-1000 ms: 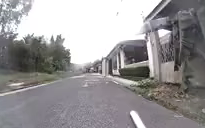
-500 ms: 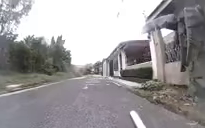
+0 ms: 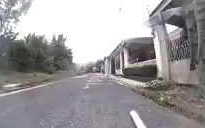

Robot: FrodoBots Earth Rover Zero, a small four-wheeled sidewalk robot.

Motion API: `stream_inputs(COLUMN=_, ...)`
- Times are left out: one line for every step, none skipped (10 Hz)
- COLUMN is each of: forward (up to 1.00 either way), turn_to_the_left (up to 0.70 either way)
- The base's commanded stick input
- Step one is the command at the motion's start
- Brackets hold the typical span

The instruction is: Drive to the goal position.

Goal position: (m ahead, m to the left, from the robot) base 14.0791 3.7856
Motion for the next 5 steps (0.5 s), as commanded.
stream_inputs(forward=0.50, turn_to_the_left=-0.50)
stream_inputs(forward=0.50, turn_to_the_left=-0.33)
stream_inputs(forward=0.50, turn_to_the_left=0.00)
stream_inputs(forward=0.50, turn_to_the_left=0.00)
stream_inputs(forward=0.50, turn_to_the_left=0.00)
